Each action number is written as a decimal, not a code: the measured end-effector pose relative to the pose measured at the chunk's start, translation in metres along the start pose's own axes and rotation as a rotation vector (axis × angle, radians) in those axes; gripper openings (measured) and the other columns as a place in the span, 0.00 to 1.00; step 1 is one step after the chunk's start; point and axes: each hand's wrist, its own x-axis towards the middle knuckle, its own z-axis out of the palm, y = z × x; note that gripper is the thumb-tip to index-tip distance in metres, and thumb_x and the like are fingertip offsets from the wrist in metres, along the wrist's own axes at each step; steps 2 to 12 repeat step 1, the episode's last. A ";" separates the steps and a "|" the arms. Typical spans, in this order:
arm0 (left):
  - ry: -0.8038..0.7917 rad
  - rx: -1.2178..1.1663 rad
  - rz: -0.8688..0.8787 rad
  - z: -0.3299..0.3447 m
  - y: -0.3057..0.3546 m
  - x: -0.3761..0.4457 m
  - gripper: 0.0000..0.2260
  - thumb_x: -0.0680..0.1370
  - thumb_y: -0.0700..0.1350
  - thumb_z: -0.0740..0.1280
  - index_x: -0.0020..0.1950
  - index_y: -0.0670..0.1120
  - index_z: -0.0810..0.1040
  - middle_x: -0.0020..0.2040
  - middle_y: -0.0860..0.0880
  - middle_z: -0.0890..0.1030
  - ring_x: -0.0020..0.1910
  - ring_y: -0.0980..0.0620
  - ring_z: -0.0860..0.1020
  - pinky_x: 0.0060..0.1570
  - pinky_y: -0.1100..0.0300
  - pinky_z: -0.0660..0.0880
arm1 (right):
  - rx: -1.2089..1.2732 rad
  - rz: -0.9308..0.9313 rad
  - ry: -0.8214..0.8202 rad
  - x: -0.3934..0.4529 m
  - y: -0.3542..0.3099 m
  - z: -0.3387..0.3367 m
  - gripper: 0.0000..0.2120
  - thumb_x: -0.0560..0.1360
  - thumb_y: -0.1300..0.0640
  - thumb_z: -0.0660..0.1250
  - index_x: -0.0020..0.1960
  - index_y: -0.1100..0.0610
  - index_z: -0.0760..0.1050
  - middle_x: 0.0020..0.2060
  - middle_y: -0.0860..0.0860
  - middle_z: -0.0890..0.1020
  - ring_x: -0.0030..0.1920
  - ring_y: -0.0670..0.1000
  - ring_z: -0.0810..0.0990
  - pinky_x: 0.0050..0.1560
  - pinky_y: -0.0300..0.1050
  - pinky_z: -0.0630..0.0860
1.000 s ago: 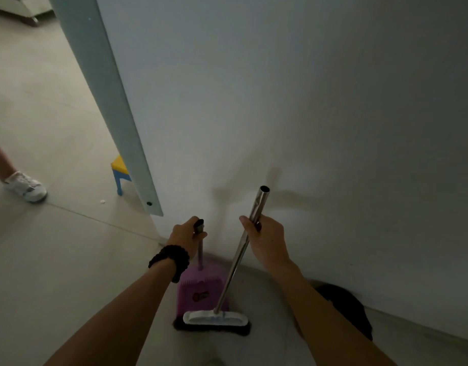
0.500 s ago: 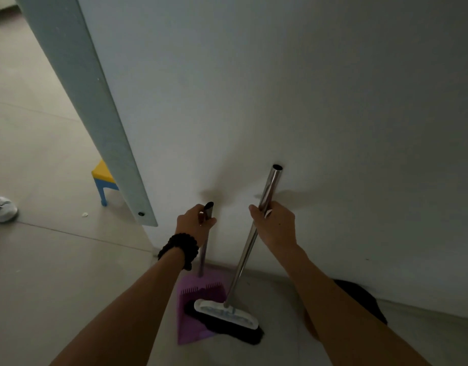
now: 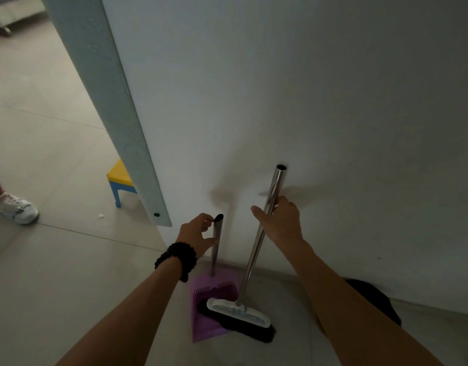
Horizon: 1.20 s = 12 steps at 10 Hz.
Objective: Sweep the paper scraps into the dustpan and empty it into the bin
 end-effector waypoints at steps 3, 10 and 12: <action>0.009 -0.041 0.010 -0.007 0.003 -0.005 0.22 0.73 0.32 0.72 0.65 0.44 0.74 0.63 0.42 0.79 0.63 0.45 0.78 0.57 0.59 0.74 | 0.027 0.072 -0.041 -0.008 0.001 -0.010 0.36 0.69 0.42 0.73 0.69 0.62 0.67 0.63 0.59 0.71 0.57 0.55 0.75 0.52 0.42 0.72; 0.009 -0.041 0.010 -0.007 0.003 -0.005 0.22 0.73 0.32 0.72 0.65 0.44 0.74 0.63 0.42 0.79 0.63 0.45 0.78 0.57 0.59 0.74 | 0.027 0.072 -0.041 -0.008 0.001 -0.010 0.36 0.69 0.42 0.73 0.69 0.62 0.67 0.63 0.59 0.71 0.57 0.55 0.75 0.52 0.42 0.72; 0.009 -0.041 0.010 -0.007 0.003 -0.005 0.22 0.73 0.32 0.72 0.65 0.44 0.74 0.63 0.42 0.79 0.63 0.45 0.78 0.57 0.59 0.74 | 0.027 0.072 -0.041 -0.008 0.001 -0.010 0.36 0.69 0.42 0.73 0.69 0.62 0.67 0.63 0.59 0.71 0.57 0.55 0.75 0.52 0.42 0.72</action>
